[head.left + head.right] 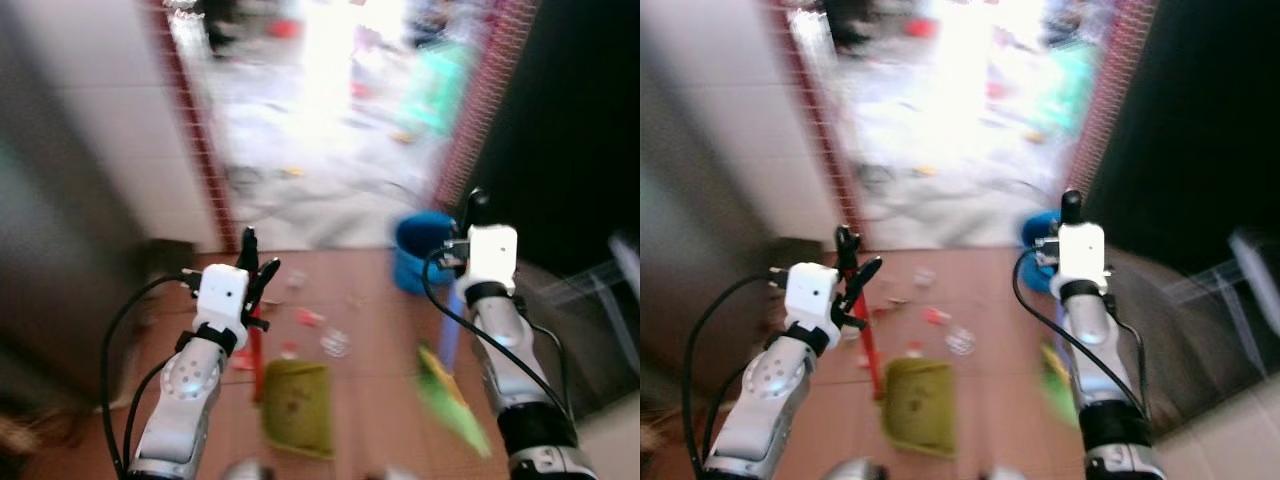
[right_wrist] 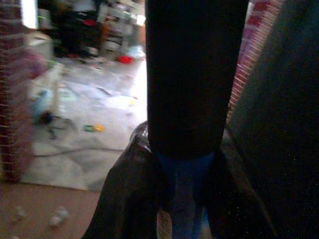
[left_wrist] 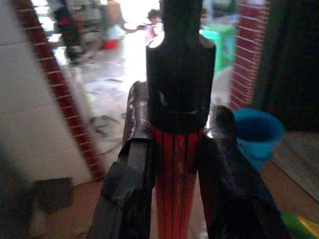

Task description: Sweep floor

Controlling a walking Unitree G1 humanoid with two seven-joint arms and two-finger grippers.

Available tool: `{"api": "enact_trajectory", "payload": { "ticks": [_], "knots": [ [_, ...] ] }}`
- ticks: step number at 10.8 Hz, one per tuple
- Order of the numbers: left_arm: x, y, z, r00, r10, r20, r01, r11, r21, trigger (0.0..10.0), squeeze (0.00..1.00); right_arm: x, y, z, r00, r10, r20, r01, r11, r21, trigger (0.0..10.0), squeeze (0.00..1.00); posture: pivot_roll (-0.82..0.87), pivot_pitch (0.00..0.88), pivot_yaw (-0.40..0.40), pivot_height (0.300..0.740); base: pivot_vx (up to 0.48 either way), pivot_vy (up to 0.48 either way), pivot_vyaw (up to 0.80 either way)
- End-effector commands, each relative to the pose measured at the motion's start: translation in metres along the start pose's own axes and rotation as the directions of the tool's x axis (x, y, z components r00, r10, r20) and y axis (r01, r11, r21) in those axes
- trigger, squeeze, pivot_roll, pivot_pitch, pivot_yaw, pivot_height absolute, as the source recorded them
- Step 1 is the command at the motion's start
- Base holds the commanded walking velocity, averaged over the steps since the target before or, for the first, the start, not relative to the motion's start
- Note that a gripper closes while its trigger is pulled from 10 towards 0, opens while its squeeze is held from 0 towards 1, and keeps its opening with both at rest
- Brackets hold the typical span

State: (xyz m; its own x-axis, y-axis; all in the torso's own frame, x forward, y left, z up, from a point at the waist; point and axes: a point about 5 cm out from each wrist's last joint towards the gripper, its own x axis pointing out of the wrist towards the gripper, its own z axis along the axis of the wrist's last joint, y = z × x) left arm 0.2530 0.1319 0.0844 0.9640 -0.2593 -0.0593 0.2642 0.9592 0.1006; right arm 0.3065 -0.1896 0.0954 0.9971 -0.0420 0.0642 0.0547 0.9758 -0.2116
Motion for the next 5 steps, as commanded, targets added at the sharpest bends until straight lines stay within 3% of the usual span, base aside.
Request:
{"api": "enact_trajectory", "payload": {
  "ticks": [1, 4, 5],
  "knots": [
    [0.0004, 0.0105, 0.0117, 0.998, 0.039, 0.056, -0.041, 0.999, 0.035, 10.0, 0.00, 0.0064, 0.0119, 0.0154, 0.998, 0.021, 0.065, -0.023, 0.999, 0.037, 10.0, 0.00, 0.00, 0.000, -0.012, 0.740, 0.315, 0.364, 0.00],
    [0.0012, 0.0115, 0.0127, 0.996, 0.058, 0.065, -0.061, 0.997, 0.054, 10.0, 0.00, 0.0072, 0.0117, 0.0150, 0.998, 0.018, 0.067, -0.020, 0.999, 0.038, 10.0, 0.00, 0.01, 0.000, -0.015, 0.740, 0.317, 0.346, 0.00],
    [0.0021, 0.0145, 0.0130, 0.993, 0.092, 0.067, -0.097, 0.993, 0.064, 10.0, 0.00, 0.0075, 0.0123, 0.0152, 0.998, 0.017, 0.067, -0.020, 0.999, 0.038, 10.0, 0.00, 0.01, 0.000, -0.015, 0.740, 0.000, 0.000, 0.00]
  ]
}}
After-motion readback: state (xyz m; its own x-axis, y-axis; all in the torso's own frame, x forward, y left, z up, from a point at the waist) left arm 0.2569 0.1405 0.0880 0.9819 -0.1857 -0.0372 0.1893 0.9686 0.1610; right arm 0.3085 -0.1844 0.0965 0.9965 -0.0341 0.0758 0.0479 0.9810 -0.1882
